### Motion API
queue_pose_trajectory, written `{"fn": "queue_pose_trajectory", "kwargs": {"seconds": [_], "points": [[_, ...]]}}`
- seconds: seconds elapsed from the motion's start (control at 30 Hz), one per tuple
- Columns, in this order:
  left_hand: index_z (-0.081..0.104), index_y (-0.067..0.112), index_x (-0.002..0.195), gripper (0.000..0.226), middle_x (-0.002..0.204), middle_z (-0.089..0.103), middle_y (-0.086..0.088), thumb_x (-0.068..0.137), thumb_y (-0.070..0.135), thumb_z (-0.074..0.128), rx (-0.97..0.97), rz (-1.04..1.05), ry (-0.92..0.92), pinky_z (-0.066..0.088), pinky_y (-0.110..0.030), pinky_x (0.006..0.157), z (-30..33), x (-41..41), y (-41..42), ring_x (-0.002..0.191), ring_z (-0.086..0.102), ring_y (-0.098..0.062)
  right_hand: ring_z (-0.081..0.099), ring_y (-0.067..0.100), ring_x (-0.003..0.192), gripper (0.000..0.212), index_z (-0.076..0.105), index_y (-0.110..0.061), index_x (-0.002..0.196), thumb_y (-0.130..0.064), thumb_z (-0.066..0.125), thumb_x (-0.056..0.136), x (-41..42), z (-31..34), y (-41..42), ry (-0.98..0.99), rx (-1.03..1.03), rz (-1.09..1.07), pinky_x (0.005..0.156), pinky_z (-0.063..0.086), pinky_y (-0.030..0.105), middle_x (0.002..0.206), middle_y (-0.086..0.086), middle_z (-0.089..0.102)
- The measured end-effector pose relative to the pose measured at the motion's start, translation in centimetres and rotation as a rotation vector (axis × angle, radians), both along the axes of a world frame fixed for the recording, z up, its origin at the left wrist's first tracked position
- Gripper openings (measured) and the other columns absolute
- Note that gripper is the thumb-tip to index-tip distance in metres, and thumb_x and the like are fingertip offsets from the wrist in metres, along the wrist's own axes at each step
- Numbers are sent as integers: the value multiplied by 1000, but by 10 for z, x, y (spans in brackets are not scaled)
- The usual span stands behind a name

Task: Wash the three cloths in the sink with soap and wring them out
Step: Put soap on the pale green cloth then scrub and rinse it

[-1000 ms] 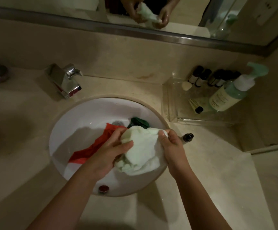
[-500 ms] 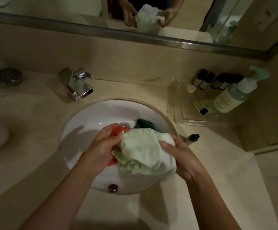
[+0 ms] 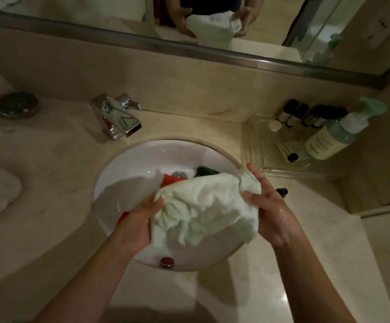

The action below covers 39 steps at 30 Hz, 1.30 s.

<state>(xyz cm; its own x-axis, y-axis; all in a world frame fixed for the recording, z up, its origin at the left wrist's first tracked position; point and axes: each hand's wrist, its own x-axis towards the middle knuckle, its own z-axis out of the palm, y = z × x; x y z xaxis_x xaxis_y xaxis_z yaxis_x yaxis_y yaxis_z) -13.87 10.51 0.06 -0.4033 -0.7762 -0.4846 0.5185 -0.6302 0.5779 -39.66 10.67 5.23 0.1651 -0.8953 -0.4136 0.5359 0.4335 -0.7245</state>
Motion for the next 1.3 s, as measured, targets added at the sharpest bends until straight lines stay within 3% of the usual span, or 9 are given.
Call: {"fn": "queue_pose_trajectory", "kwargs": {"seconds": [0.23, 0.37, 0.53, 0.73, 0.87, 0.97, 1.07, 1.17, 1.3], "points": [[72, 28, 100, 96, 96, 76, -5, 8, 18, 100, 37, -120, -27, 57, -28, 52, 15, 23, -8, 76, 74, -17, 69, 25, 102, 67, 54, -34, 129, 5, 60, 75, -3, 8, 0, 245, -68, -14, 81, 59, 35, 110, 3, 72], [77, 4, 89, 75, 89, 74, -15, 23, 31, 100, 274, 40, 173, 60, -35, 59, -1, 27, -11, 72, 72, -26, 68, 26, 103, 66, 52, -33, 133, 8, 56, 81, -3, 8, 1, 247, -82, -123, 87, 57, 40, 110, 4, 72], [68, 17, 108, 79, 104, 71, -7, 42, 57, 85, 282, 352, 311, 57, -48, 78, -13, 18, -5, 94, 70, -26, 67, 27, 106, 63, 53, -35, 132, 12, 49, 89, -1, -3, 3, 203, -31, -293, 88, 56, 43, 114, 4, 70], [44, 39, 139, 93, 115, 63, -15, 68, -15, 72, -14, 115, -313, 58, -39, 69, 0, 3, -6, 106, 64, -30, 68, 27, 103, 66, 50, -39, 133, 7, 55, 87, -4, -3, 1, 386, -110, -199, 84, 58, 43, 115, 4, 69], [57, 47, 117, 72, 86, 58, -5, 79, -14, 66, -222, 145, -659, 53, -40, 81, 2, 2, -13, 89, 62, -20, 60, 17, 115, 96, 34, -56, 136, 0, 76, 69, -20, 3, -1, 629, -168, 137, 94, 53, 45, 136, -6, 46], [62, 42, 104, 64, 75, 46, 3, 81, -18, 59, -383, 220, -755, 46, -26, 76, 4, 3, -19, 71, 52, -5, 41, 13, 128, 108, 21, -67, 133, -1, 81, 71, -24, 2, -2, 945, -211, 404, 103, 46, 39, 135, -28, 32], [64, 38, 99, 63, 77, 41, 5, 82, -22, 55, -495, 362, -767, 44, -16, 66, 7, 11, -24, 68, 46, -2, 47, 13, 120, 83, 34, -49, 134, 0, 74, 80, -23, -5, -4, 1154, -230, 306, 96, 48, 27, 130, -15, 43], [69, 38, 92, 63, 78, 41, 7, 83, -22, 53, -526, 450, -724, 42, -14, 65, 6, 22, -29, 69, 46, -3, 62, 21, 97, 58, 49, -30, 135, -12, 72, 85, -28, -18, -5, 1305, -174, 207, 81, 55, 30, 112, 4, 63], [69, 36, 93, 55, 75, 41, 12, 81, -17, 62, -538, 363, -744, 42, -16, 59, 10, 33, -34, 65, 44, -3, 68, 19, 88, 34, 60, -28, 114, -12, 70, 86, -23, -20, -6, 1072, -57, 126, 73, 59, 29, 99, 6, 69]]}}
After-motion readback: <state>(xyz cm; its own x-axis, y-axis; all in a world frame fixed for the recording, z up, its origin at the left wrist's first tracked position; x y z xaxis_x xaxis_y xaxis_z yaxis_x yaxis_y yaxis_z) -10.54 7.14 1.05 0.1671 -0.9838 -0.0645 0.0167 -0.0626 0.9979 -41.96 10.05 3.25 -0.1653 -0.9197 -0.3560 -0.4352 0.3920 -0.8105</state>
